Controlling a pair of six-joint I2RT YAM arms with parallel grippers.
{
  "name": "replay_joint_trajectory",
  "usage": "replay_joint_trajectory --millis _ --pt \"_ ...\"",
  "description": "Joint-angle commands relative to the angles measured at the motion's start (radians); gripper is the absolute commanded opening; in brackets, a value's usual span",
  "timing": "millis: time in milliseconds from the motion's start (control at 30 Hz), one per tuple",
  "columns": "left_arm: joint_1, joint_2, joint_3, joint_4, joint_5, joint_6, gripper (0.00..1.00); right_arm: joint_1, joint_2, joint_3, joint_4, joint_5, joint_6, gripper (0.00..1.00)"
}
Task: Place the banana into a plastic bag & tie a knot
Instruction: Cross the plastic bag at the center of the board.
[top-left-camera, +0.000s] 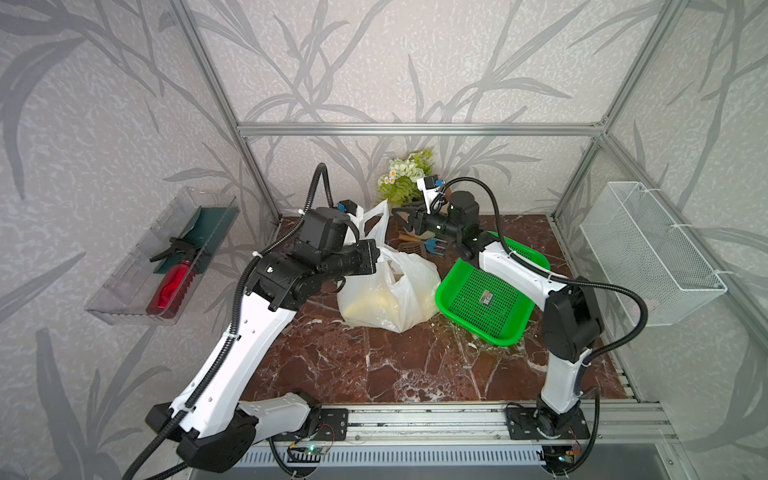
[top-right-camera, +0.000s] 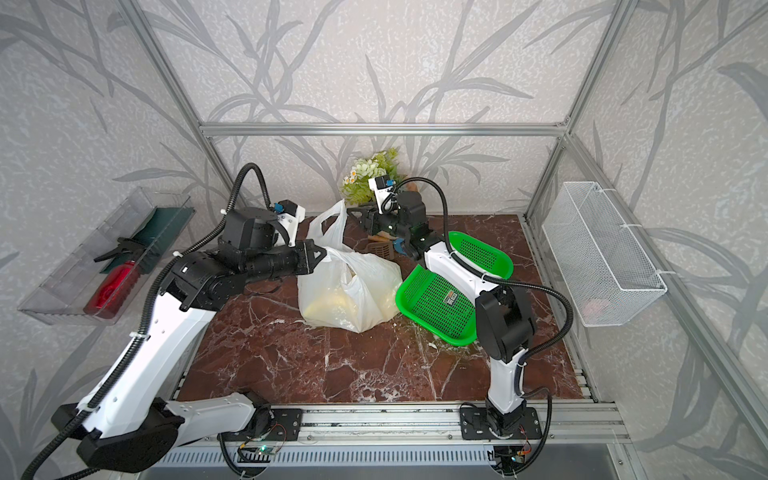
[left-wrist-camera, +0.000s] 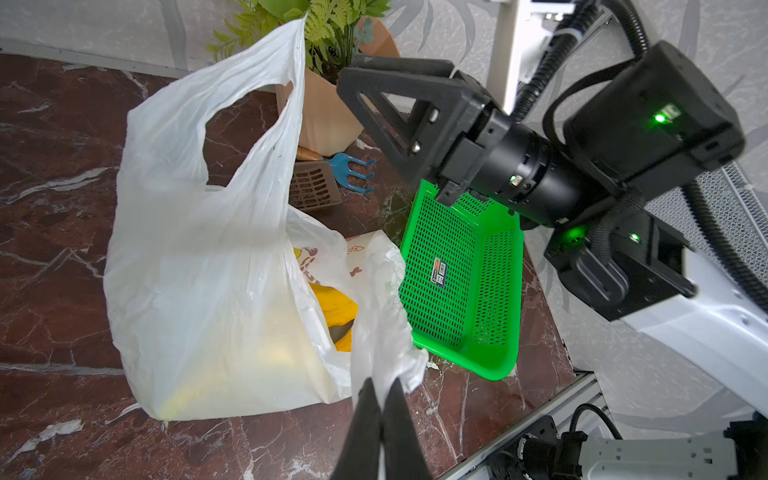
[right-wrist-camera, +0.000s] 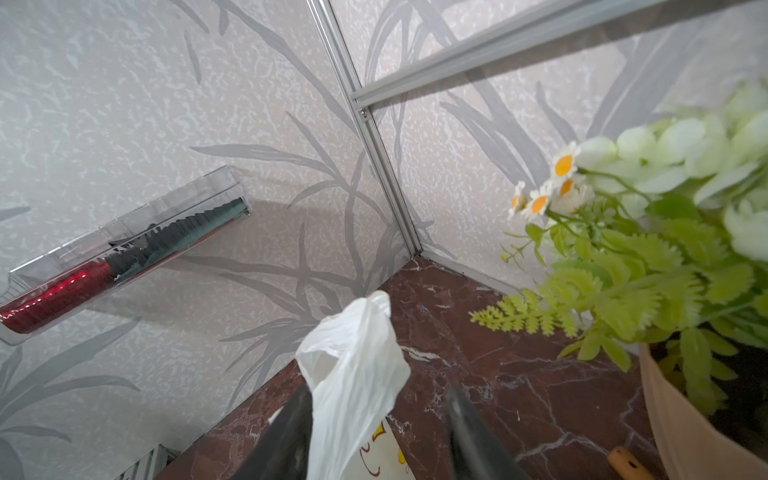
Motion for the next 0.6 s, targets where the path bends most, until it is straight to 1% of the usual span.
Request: replay_joint_trajectory --millis 0,67,233,300,333,433,567 --pt "0.006 -0.009 -0.009 0.016 0.008 -0.003 0.00 0.018 0.034 0.086 -0.001 -0.043 0.025 0.54" --pt "0.006 -0.005 -0.010 0.017 0.013 -0.001 0.00 0.016 0.058 0.108 0.032 -0.030 0.056 0.56" --pt "0.006 0.002 -0.025 0.025 0.023 0.001 0.00 0.028 0.137 0.190 0.071 -0.057 0.117 0.56" --pt "0.006 0.005 -0.024 0.024 0.024 0.002 0.00 0.031 0.157 0.211 0.071 -0.053 0.125 0.54" --pt "0.007 0.006 -0.023 0.024 0.026 0.004 0.00 0.030 0.167 0.223 0.070 -0.051 0.131 0.51" --pt "0.007 0.010 -0.016 0.020 0.023 0.009 0.00 0.030 0.187 0.250 0.048 -0.049 0.135 0.35" --pt "0.007 0.015 -0.009 0.016 0.026 0.012 0.00 0.030 0.161 0.210 0.059 -0.026 0.126 0.20"
